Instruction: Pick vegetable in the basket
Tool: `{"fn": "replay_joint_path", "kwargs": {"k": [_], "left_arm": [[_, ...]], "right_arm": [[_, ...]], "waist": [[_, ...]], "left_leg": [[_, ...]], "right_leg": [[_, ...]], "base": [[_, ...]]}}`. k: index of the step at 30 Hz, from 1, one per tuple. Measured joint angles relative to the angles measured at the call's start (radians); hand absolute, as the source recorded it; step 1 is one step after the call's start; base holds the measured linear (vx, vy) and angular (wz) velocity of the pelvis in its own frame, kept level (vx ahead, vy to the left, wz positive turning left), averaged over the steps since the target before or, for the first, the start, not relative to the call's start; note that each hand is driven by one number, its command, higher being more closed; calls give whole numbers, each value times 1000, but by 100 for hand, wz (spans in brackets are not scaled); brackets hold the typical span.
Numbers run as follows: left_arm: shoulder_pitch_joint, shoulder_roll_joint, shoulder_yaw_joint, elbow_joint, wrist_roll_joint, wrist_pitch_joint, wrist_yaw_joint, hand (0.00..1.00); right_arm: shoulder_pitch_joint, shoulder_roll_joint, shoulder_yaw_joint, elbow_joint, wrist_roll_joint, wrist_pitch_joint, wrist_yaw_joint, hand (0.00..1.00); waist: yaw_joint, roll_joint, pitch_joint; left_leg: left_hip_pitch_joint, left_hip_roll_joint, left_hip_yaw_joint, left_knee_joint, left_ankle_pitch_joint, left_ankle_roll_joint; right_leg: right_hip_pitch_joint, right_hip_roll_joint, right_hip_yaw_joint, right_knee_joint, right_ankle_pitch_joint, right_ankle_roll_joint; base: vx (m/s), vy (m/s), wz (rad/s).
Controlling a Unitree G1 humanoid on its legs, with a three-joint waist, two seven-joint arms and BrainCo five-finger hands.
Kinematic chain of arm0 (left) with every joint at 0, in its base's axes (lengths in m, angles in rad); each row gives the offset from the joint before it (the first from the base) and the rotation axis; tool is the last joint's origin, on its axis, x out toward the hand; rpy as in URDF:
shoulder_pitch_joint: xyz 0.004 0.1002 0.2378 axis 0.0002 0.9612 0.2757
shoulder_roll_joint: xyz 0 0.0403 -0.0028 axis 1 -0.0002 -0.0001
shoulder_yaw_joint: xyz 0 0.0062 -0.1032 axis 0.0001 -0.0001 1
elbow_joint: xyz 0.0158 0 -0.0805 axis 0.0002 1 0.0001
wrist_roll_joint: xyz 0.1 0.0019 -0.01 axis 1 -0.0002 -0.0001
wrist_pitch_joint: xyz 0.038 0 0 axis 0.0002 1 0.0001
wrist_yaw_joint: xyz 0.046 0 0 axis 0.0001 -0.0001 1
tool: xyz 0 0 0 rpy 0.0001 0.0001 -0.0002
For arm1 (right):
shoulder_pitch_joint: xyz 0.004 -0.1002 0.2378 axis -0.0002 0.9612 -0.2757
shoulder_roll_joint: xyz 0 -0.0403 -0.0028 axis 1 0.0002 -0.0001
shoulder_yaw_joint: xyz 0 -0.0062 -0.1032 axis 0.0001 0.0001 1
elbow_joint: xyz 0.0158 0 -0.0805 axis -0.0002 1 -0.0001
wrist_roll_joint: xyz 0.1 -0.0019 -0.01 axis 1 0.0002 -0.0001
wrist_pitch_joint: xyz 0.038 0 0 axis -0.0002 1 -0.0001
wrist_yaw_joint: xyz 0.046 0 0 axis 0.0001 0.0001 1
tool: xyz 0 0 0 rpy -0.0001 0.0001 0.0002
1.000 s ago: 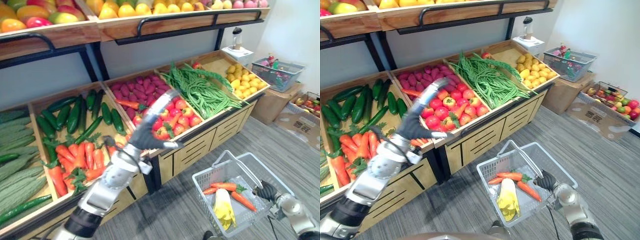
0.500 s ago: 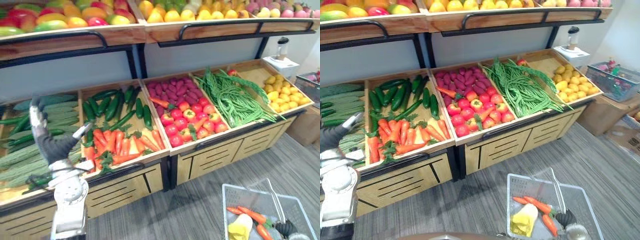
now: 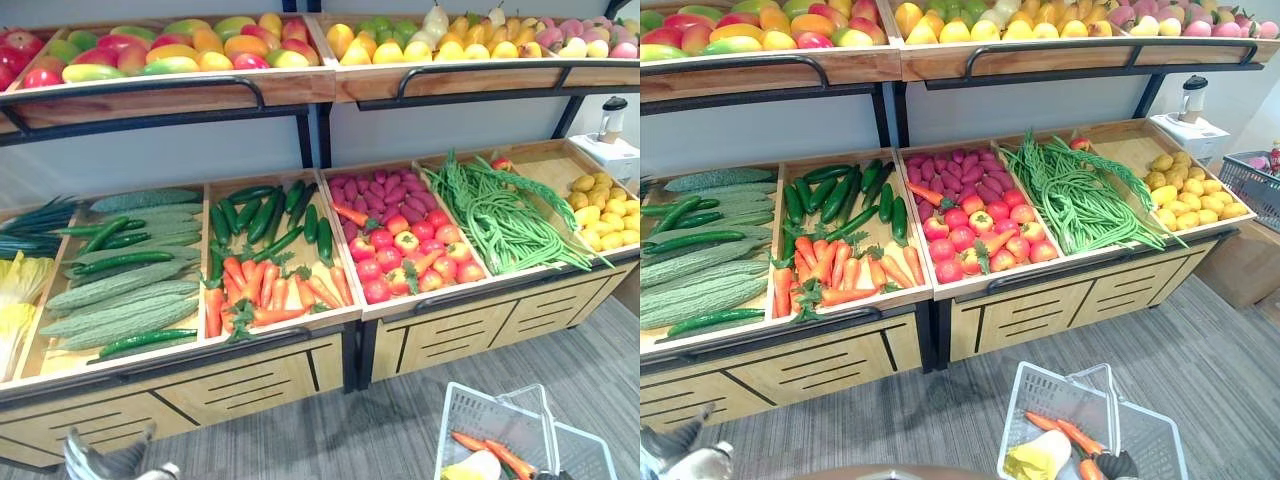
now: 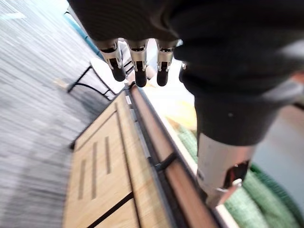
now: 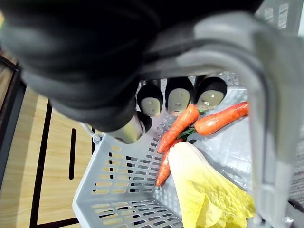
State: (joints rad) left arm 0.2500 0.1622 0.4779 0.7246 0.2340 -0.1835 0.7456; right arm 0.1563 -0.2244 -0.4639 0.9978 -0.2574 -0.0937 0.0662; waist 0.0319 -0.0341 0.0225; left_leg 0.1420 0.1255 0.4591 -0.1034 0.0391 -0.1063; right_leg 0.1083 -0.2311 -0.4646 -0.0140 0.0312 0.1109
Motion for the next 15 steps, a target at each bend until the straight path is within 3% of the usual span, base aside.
{"fn": "replay_joint_path", "kwargs": {"k": [6,15], "left_arm": [[12,-46,2,179,26,84,-17,0],[19,-82,-35,285,-42,97,-317,0]], "right_arm": [[-1,28,13,2,2,0,-8,100],[-6,50,71,35,1,-2,-60,100]], "waist": [[-1,3,3],[-3,8,8]], "left_leg": [[15,-1,18,0,-4,0],[28,-1,32,-1,-13,-10]], "right_leg": [[0,2,27,1,-1,-2],[-1,2,56,12,-11,7]], "base": [[23,-3,-9],[-4,-2,-5]]}}
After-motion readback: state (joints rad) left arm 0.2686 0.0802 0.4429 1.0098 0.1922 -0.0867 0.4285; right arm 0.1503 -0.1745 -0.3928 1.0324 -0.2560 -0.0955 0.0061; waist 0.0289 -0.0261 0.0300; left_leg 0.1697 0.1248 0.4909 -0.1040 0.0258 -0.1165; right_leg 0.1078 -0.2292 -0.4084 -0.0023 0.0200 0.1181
